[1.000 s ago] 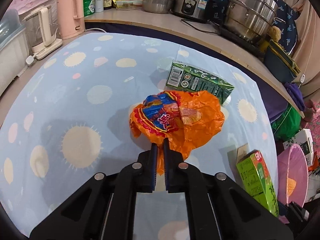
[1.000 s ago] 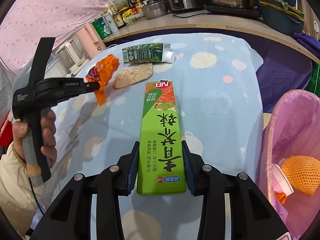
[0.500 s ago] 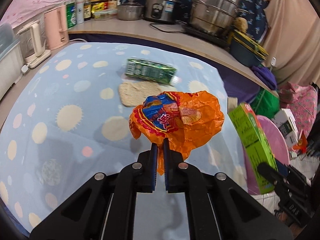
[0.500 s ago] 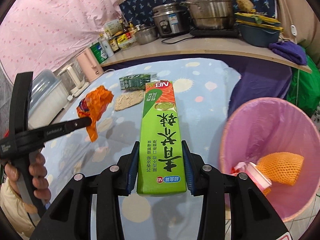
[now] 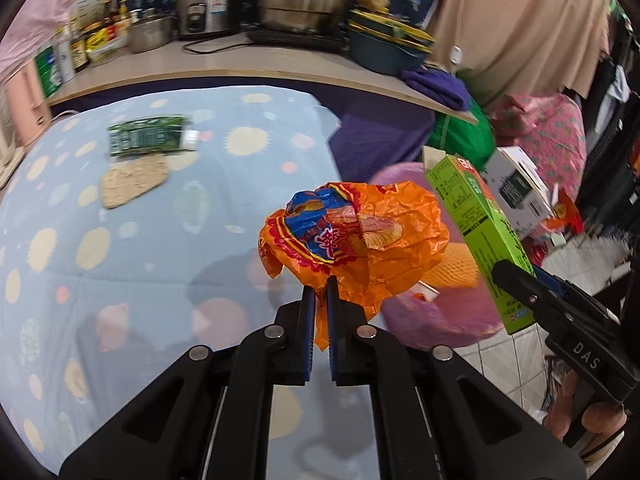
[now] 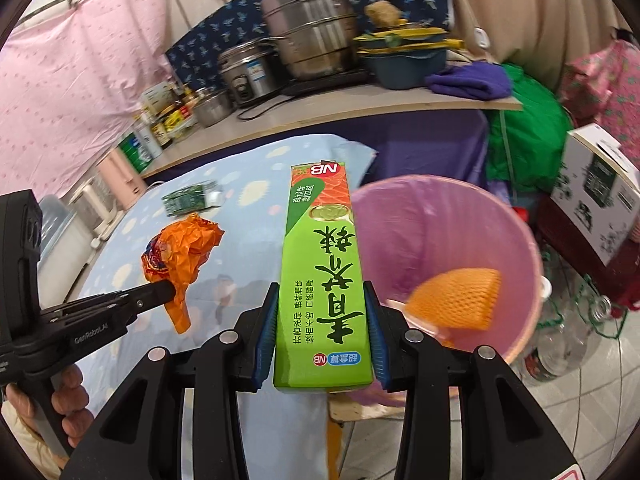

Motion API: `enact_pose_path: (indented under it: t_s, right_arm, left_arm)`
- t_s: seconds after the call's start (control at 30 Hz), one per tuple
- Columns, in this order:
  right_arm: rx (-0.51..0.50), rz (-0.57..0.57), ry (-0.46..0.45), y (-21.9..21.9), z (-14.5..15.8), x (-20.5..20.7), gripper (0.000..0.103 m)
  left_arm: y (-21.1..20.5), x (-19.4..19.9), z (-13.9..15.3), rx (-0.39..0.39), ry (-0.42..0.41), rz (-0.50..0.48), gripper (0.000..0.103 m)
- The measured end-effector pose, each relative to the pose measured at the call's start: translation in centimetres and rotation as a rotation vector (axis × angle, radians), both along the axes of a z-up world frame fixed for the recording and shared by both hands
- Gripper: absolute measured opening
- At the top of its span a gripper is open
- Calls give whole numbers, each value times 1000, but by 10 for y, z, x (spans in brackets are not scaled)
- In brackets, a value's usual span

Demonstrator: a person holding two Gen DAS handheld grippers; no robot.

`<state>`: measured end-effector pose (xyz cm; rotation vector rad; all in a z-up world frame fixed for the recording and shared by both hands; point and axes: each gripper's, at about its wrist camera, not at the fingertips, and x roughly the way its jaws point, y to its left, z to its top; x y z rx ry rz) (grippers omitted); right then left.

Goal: Collect trash
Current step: 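Carry the snack bag and tea carton over the pink bin and release them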

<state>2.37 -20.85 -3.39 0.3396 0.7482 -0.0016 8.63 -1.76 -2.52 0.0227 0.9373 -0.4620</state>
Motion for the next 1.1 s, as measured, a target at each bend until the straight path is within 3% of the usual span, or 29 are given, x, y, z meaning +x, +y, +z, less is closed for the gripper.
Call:
enact_pose_path:
  t_s: [0.23,0.5,0.83,1.1]
  right_arm:
    - [22,-94,48,-38,-11,-18,38]
    - [45,-143,84,-58,-18,-25,38]
    - [59,-190,124,-77,-28,-15,38]
    - [62,-195,126,-80,-32,-7,41]
  left_arm:
    - [-58,-11,-5,31,-1,-104,5]
    - [-100,-6,-18,75,28,-149,6]
    - [-127,11,-36,137,40,-155,7]
    - [-131,15,-39,127,47,-158,10]
